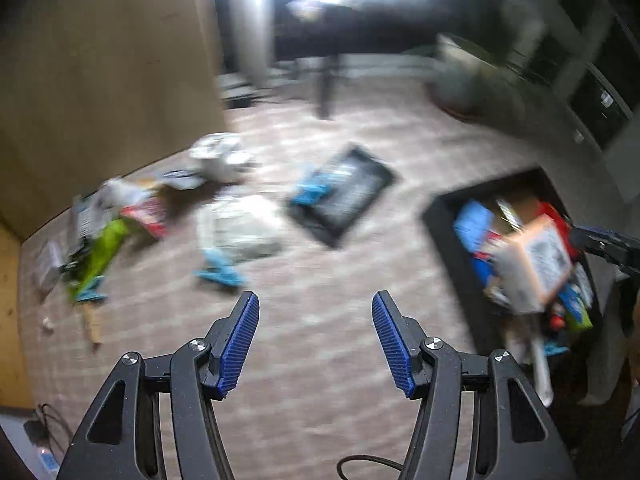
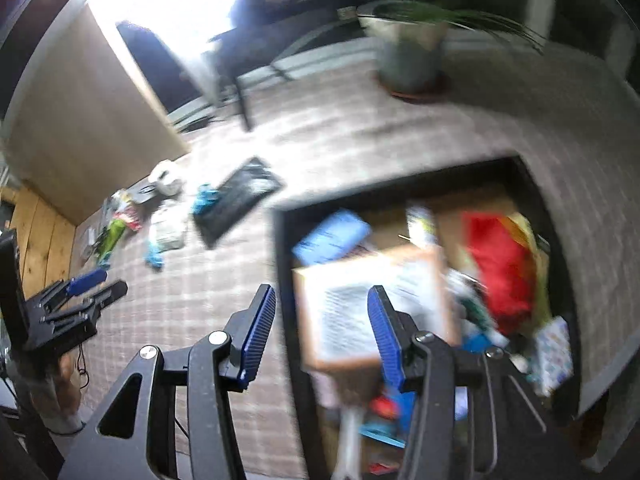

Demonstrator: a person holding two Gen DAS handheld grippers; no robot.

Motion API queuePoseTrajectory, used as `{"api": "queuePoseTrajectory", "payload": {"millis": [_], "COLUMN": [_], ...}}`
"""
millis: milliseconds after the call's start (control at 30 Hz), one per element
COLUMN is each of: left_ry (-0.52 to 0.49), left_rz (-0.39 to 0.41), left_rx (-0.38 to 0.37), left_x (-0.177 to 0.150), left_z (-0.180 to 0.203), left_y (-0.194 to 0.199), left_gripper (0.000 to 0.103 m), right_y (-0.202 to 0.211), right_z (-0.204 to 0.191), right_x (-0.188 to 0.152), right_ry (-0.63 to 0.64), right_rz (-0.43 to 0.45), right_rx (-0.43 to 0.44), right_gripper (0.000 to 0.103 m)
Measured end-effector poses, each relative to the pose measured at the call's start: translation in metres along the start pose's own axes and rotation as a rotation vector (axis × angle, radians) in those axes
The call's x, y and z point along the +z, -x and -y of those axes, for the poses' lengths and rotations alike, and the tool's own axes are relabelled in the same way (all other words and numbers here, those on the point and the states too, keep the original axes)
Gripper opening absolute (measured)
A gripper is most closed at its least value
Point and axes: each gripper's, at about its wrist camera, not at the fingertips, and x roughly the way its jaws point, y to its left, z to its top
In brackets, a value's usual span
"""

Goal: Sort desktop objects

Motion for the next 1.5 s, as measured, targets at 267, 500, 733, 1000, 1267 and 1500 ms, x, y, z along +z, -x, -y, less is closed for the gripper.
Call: {"api": "queuePoseTrajectory", "payload": {"millis": [267,500,733,1000,1267,1500], "left_ry": [0.197,0.409,0.499,0.405,0.357,0.352], "left_rz": [0.015,-0.003,-0.049,-0.095,-0.133,-0.106], "left_rx": [0.133,0.175,0.139,0.117,0.164,0.171], "left_x": [0.025,0.052,0.073,0.087,0.086,0.075], "left_z": [-0.165,-0.299,-0.359,-0.350,-0.338,-0.328], "left_y": [-0.009,-0.048,-0.104,-0.148,-0.183,-0.184], "left_gripper": [0.057,0.057,0.057,0.063,0.059,0.054], "right_y": [-0.049,-0.112,-0.198,-0.270,-0.304,-0.315], "right_z": [-0.144,-0.256,-0.342,-0.378,-0.376,-0.374], "right_x": [0.061,0.111,0.133,0.137,0.141,0.137], "right_ry": [0.184,0.278,0.332,0.405,0.341,0.281], "right_rz": [0.009,0.001,-0.092,-0.196,-0.253,-0.305], "right_rx": [0.070,0.097,0.140,0.103,0.170,0.289], "right_gripper": [0.048,0.048,0.048,0.048,0.051,0.051]}}
